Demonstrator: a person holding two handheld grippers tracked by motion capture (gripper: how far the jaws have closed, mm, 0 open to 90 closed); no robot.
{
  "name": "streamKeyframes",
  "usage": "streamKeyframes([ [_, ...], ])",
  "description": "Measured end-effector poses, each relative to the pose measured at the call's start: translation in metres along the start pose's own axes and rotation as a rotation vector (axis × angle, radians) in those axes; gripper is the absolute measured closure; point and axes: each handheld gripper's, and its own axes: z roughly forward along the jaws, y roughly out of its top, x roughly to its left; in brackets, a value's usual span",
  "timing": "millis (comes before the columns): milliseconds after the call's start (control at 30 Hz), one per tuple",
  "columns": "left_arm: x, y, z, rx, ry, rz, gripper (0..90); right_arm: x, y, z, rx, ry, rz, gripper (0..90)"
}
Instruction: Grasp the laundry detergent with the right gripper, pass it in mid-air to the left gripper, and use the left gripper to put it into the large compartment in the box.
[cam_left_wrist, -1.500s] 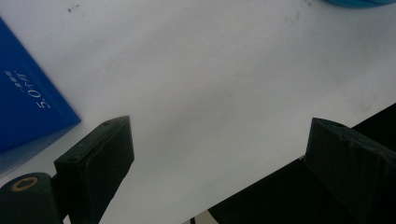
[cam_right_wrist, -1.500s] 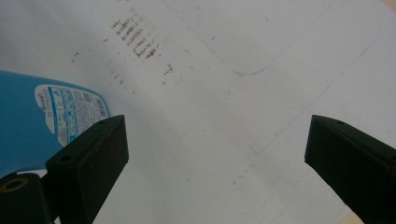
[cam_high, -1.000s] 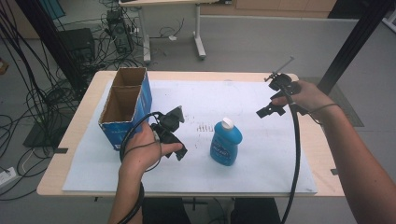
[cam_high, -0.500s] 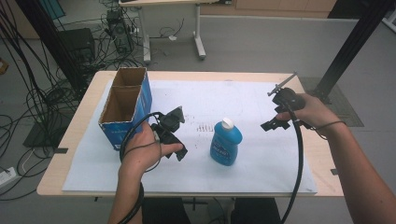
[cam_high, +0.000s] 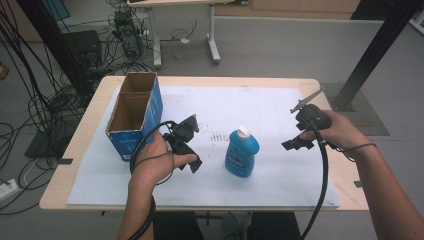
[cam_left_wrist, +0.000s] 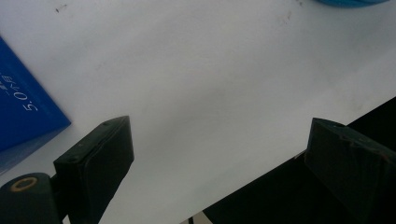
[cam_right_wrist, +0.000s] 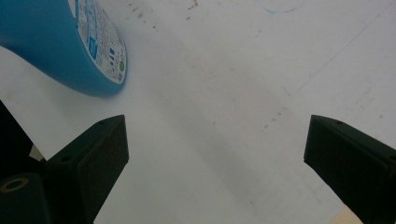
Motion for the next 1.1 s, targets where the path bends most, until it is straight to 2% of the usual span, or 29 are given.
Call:
streamKeyframes([
  [400, 0.002, -0.002, -0.001, 0.006, 0.002, -0.001, 8.3, 0.013, -0.017, 0.002, -0.031, 0.006, -0.008, 6.0],
  [700, 0.001, -0.002, 0.000, 0.000, 0.002, -0.008, 8.3, 0.025, -0.030, 0.011, -0.063, 0.036, -0.010, 5.9],
  [733, 0.001, -0.002, 0.000, 0.000, 0.002, -0.008, 8.3, 0.025, -0.030, 0.013, -0.074, 0.036, -0.033, 5.9],
  [767, 0.001, -0.002, 0.000, 0.002, 0.000, -0.001, 8.3, 0.025, -0.030, 0.013, -0.074, 0.036, -0.033, 5.9],
  [800, 0.000, -0.002, 0.001, 0.004, 0.001, -0.001, 8.1, 0.028, -0.033, 0.013, -0.075, 0.042, -0.013, 5.9],
  [900, 0.000, -0.002, 0.002, 0.009, 0.002, -0.001, 8.2, 0.029, -0.035, 0.013, -0.087, 0.044, -0.007, 5.9],
  [1100, -0.001, -0.002, 0.003, 0.011, 0.001, -0.001, 8.1, 0.034, -0.039, 0.013, -0.116, 0.052, -0.018, 5.6],
])
